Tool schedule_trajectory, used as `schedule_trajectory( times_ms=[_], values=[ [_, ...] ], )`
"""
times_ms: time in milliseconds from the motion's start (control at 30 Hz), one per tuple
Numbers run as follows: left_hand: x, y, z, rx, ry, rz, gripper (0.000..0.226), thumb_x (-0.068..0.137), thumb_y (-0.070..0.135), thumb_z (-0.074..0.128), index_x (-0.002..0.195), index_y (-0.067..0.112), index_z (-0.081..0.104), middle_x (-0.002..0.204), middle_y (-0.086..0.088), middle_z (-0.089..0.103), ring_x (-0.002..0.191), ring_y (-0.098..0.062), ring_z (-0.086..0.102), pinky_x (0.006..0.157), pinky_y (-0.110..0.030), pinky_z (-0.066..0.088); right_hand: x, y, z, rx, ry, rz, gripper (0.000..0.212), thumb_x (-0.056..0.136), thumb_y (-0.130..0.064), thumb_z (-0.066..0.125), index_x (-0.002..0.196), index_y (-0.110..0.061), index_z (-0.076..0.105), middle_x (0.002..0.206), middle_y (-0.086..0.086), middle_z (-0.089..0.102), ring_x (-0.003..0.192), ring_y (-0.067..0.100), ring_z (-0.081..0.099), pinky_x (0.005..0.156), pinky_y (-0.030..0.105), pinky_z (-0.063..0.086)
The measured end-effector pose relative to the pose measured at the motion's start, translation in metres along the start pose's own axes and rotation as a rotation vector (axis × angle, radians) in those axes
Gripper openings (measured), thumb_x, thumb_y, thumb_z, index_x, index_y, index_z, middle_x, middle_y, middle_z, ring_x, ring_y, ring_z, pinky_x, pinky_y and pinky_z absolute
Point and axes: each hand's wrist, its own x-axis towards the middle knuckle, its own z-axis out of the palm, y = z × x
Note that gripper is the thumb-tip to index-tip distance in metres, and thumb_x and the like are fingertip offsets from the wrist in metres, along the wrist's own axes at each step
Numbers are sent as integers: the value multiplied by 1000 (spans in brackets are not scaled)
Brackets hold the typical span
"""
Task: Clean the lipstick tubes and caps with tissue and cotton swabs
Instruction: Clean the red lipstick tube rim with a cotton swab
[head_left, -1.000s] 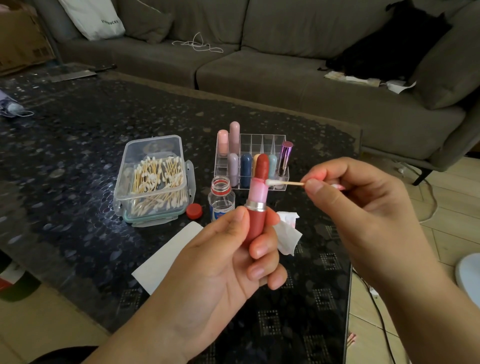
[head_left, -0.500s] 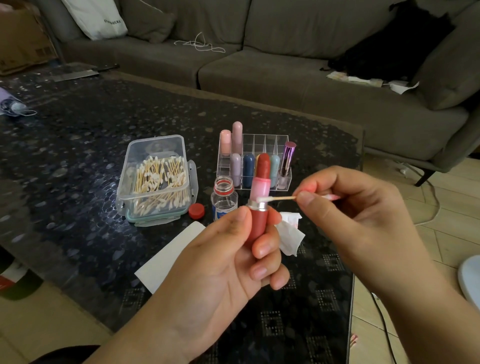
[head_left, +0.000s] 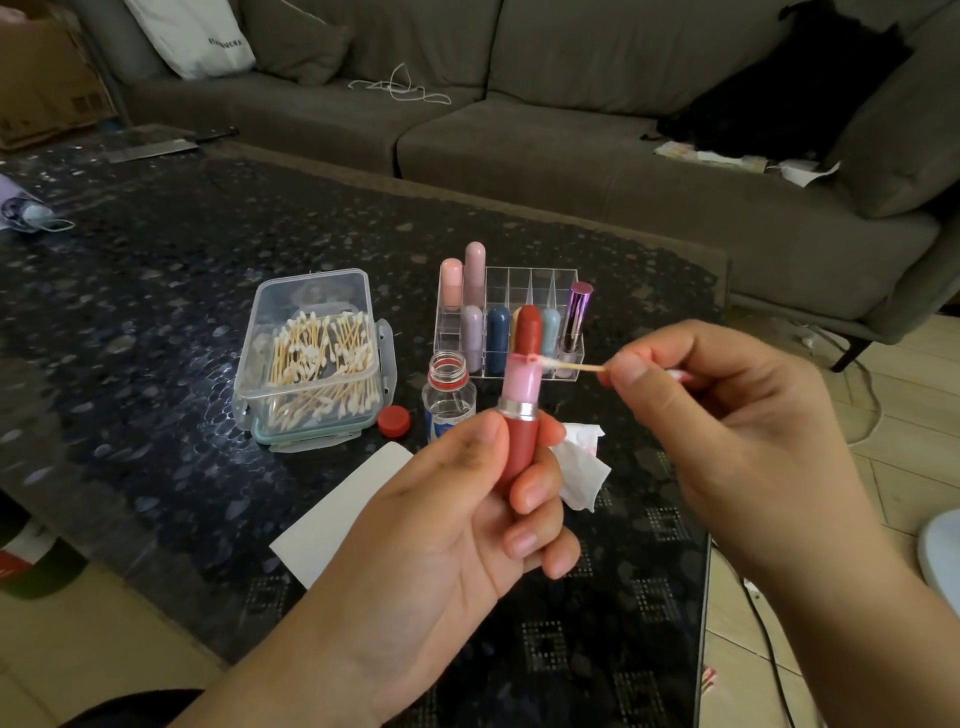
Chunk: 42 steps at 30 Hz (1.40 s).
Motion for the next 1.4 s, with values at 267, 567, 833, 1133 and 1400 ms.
schedule_trajectory(
  times_ms=[267, 567, 833, 1133, 1400],
  values=[
    [0, 1, 3, 35, 59, 12, 22, 86, 29, 60, 95, 11, 69, 69, -1, 50, 54, -11, 42, 56, -27, 46, 0, -1, 1, 10, -35, 3, 18, 79, -35, 64, 75, -18, 66, 56, 8, 45, 47, 3, 37, 46, 10, 32],
    [-1, 2, 9, 76, 136, 19, 21, 86, 30, 57, 90, 13, 69, 67, -2, 48, 52, -12, 41, 53, -26, 45, -1, -2, 1, 16, -71, -6, 18, 79, -33, 61, 74, -16, 65, 57, 11, 44, 48, 4, 36, 46, 10, 32],
    [-1, 2, 9, 96, 137, 15, 19, 85, 28, 59, 89, 13, 69, 67, -3, 49, 53, -13, 40, 53, -26, 44, -1, -1, 1, 20, -69, -35, 17, 79, -29, 64, 73, -13, 63, 56, 9, 40, 49, 2, 34, 49, 7, 31],
    [-2, 3, 8, 80, 107, 24, 20, 89, 25, 55, 91, 9, 66, 69, -8, 53, 54, -16, 49, 56, -29, 48, 1, 0, 1, 28, -24, -20, 15, 81, -23, 70, 68, -15, 66, 54, -1, 41, 50, 0, 37, 50, 7, 32],
    [-3, 4, 8, 68, 116, 23, 19, 89, 24, 55, 92, 12, 68, 66, -3, 47, 52, -13, 39, 54, -28, 46, 2, 0, 3, 15, -42, -17, 11, 82, -25, 68, 74, -18, 66, 58, 7, 45, 52, 1, 38, 50, 8, 33]
  ],
)
